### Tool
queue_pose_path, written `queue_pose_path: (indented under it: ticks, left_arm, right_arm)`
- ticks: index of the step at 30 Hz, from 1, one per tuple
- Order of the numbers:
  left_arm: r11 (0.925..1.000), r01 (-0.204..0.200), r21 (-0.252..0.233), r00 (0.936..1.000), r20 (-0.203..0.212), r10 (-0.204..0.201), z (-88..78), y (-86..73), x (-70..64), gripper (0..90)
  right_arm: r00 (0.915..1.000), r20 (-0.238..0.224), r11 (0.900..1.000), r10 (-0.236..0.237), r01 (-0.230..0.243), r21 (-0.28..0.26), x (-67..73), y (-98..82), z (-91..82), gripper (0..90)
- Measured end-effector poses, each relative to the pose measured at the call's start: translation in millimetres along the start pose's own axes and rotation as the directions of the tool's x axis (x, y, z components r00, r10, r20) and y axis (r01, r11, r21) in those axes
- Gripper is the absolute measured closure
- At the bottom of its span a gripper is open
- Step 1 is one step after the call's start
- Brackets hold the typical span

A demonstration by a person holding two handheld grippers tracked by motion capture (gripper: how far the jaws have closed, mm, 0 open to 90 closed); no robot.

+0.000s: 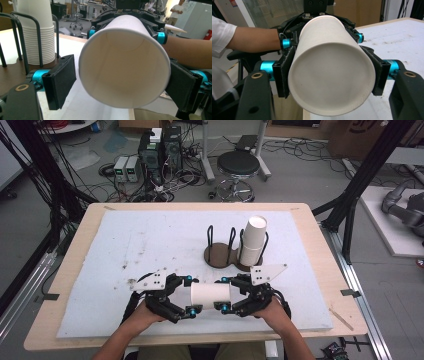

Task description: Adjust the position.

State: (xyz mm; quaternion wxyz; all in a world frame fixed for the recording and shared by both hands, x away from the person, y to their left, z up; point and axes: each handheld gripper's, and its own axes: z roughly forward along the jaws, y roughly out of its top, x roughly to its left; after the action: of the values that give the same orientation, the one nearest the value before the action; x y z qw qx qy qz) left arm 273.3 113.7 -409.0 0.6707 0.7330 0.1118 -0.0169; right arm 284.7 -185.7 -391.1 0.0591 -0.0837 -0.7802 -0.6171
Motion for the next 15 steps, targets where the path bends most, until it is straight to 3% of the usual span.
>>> queue_pose_path:
  ticks: [8, 15]
  left_arm:
    - [0.9996, -0.014, -0.024, 0.9998, 0.014, 0.014, -1.9, 0.4, 0.7, 25.6]
    - [0.9991, -0.041, 0.008, 0.9990, 0.018, 0.041, -3.1, 1.2, -0.5, 29.9]
  right_arm:
    - [0.9998, -0.008, 1.000, 0.019, -0.019, -0.001, -2.4, -4.4, 0.7, 35.4]
    - [0.9998, -0.010, 0.999, 0.015, -0.015, 0.033, -0.7, -3.4, 1.7, 36.1]
